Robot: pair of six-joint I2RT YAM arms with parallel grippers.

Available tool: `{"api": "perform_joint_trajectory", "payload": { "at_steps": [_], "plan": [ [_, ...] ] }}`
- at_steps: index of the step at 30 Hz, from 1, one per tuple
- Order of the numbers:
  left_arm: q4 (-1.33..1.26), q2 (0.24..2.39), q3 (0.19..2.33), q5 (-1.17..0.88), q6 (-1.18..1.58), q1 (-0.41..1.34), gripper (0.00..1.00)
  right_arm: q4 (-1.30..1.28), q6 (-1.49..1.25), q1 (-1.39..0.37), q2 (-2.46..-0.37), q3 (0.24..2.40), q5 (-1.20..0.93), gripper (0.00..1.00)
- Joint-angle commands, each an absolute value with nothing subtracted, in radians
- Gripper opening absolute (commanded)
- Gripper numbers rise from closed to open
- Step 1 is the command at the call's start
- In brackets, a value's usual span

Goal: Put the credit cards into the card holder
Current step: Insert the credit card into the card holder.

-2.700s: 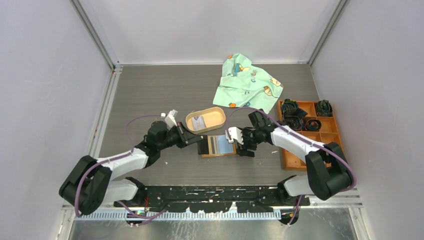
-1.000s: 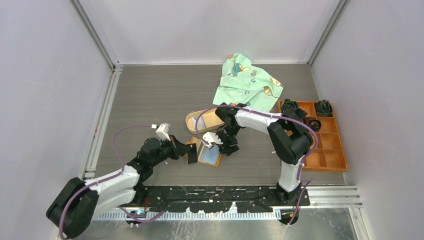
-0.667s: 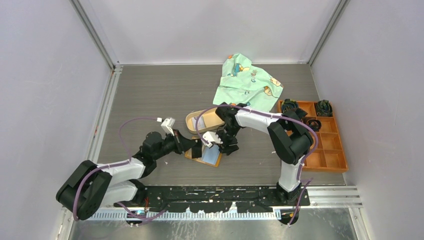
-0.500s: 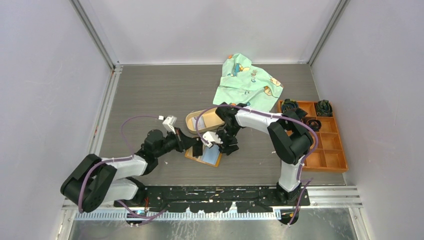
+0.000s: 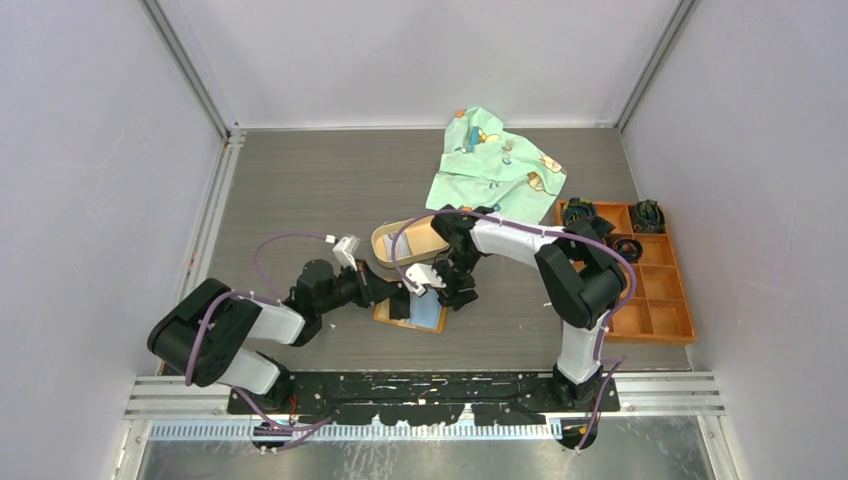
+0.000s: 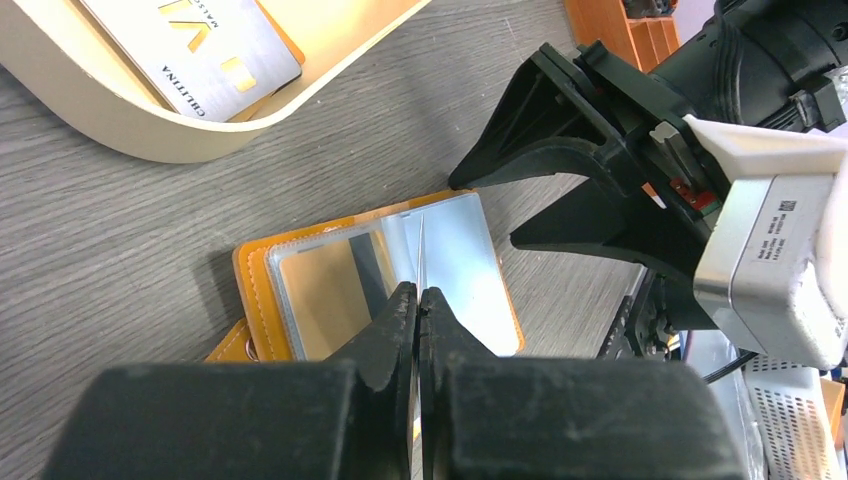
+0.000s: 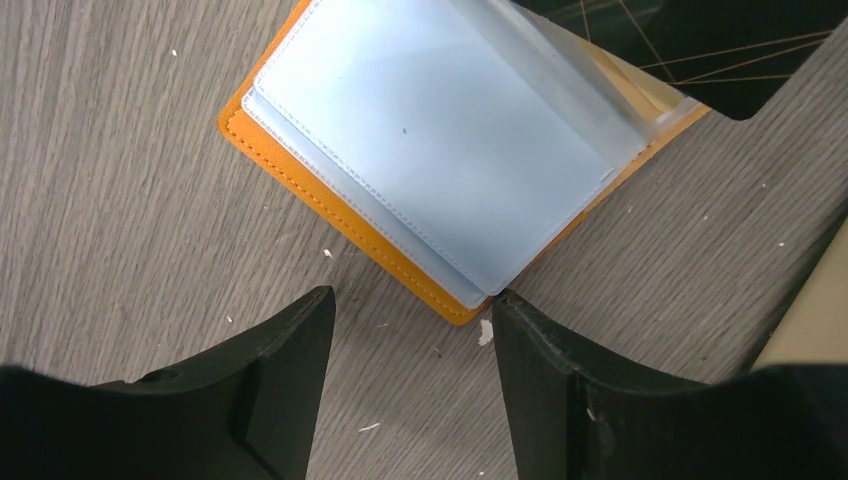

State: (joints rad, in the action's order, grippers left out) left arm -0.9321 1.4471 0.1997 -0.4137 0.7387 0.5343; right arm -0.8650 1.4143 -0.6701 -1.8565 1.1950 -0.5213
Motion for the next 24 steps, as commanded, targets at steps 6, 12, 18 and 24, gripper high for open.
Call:
{"api": "perform_joint_trajectory", "payload": {
  "at_steps": [6,12,18,24],
  "plan": [
    [-1.177,1.524,0.135,-0.345,0.868,0.568,0.00,-0.892,1.434,-0.666,-1.875,1.192,-0.498,0.65],
    [-1.312,1.615,0.111,-0.278,0.930,0.599,0.00,-0.893,1.436,-0.665,-1.883,1.187,-0.507,0.65],
    [-1.431,1.701,0.076,-0.230,1.003,0.609,0.00,-0.889,1.435,-0.678,-1.892,1.183,-0.498,0.65],
    [-1.431,1.681,0.065,-0.199,1.036,0.614,0.00,-0.889,1.434,-0.687,-1.900,1.183,-0.491,0.65]
  ]
}}
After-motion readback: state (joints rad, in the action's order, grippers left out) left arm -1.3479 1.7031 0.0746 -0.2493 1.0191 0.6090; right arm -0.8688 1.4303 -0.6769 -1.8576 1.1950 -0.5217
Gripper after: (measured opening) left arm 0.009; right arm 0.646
